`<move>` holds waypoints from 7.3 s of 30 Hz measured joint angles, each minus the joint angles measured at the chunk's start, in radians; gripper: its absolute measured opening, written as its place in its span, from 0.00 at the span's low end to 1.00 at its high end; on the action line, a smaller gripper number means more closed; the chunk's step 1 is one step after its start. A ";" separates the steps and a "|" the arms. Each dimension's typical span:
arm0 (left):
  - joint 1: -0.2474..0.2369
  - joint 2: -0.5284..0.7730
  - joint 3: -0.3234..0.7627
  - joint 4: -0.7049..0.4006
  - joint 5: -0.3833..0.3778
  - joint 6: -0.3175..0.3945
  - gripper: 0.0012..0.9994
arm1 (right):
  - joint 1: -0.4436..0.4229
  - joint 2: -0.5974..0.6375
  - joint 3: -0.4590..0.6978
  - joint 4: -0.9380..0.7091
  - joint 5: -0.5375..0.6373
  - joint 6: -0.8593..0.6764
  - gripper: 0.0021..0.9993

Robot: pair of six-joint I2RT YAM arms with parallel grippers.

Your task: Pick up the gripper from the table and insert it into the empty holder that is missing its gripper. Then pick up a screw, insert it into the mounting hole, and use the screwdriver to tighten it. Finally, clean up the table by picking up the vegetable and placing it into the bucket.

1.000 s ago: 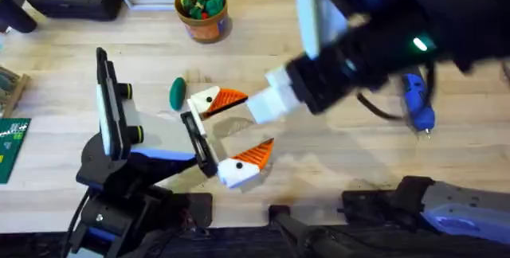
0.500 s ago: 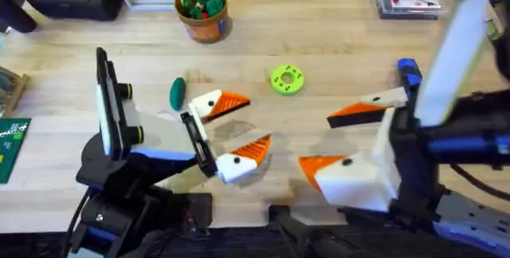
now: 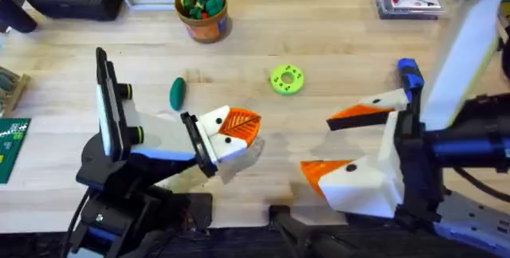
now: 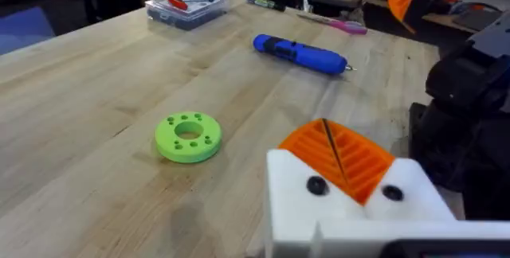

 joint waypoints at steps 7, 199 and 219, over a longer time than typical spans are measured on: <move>0.000 0.000 0.000 0.000 0.000 0.000 0.01 | -0.127 0.003 0.000 -0.009 0.127 0.011 0.99; 0.000 0.000 0.000 0.000 0.000 0.000 0.01 | 0.104 0.157 -0.567 1.903 0.132 -0.306 0.02; 0.000 0.000 0.000 0.000 0.000 0.000 0.01 | 0.104 0.157 -0.567 1.859 0.132 -0.269 0.02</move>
